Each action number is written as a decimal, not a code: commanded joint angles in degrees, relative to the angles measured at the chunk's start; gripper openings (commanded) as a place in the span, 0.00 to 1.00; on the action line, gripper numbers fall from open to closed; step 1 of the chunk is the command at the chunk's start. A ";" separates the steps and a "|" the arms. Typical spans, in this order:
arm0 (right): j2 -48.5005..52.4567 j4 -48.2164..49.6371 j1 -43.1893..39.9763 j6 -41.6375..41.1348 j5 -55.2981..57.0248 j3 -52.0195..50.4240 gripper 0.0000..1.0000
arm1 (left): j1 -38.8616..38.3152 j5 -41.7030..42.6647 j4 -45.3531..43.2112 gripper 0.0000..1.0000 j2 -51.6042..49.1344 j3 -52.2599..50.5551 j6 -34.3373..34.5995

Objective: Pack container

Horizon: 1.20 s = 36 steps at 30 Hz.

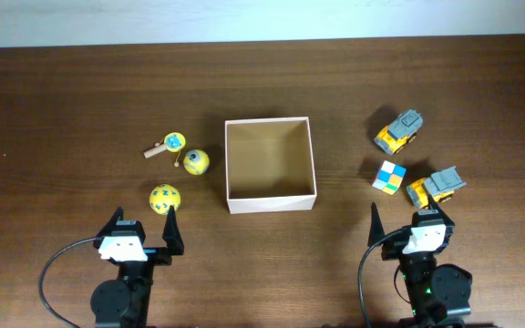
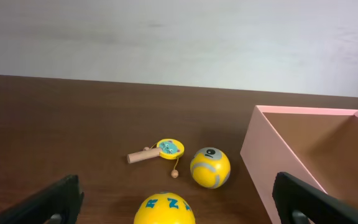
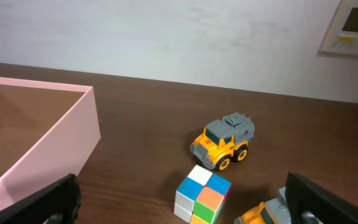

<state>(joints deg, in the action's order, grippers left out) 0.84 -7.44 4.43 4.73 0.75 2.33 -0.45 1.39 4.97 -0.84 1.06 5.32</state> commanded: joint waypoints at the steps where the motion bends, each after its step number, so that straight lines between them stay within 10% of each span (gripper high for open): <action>1: -0.37 0.22 -0.42 -0.04 -0.11 -0.70 0.99 | 0.35 0.81 0.07 0.99 0.48 -0.28 -1.11; 23: -0.39 1.33 -0.33 -1.18 -1.75 0.83 0.99 | 0.35 0.79 0.04 0.99 0.48 -0.28 -1.11; 36: 12.83 -23.08 -0.33 -2.23 -1.14 40.13 0.99 | 0.35 0.81 0.07 0.99 0.48 -0.28 -1.11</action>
<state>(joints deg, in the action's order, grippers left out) 7.64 -27.16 4.43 2.98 -2.98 35.03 -0.45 1.39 4.99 -0.84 1.06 5.32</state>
